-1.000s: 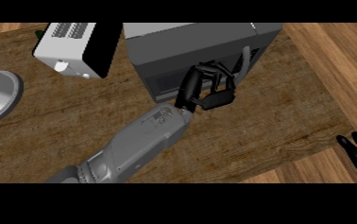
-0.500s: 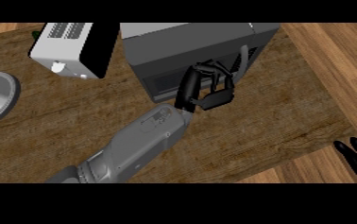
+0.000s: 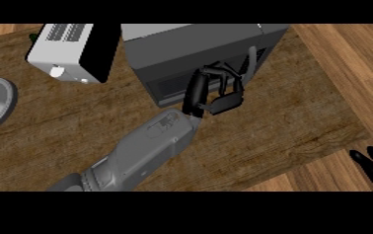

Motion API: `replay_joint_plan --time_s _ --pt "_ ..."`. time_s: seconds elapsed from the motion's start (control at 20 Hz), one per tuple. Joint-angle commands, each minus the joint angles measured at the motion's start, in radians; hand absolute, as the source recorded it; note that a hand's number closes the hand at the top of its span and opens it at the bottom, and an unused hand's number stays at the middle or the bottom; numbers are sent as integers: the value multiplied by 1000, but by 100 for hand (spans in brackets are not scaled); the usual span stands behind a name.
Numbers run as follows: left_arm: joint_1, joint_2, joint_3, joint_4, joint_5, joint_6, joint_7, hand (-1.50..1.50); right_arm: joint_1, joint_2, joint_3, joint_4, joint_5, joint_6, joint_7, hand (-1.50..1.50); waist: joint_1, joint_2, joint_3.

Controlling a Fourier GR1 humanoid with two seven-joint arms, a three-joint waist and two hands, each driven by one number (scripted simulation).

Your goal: Pick up the milk, place it into the microwave and close the microwave

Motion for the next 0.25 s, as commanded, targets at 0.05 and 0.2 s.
replay_joint_plan --time_s 0.05,0.2 --pt "-56 1 47 102 30 -4 1 150 -2 -9 7 -12 -4 -2 14 -150 -8 20 -1" --pt "-59 1 47 109 39 -3 -15 150 3 -13 7 -19 -20 -5 22 -150 -5 17 -1"
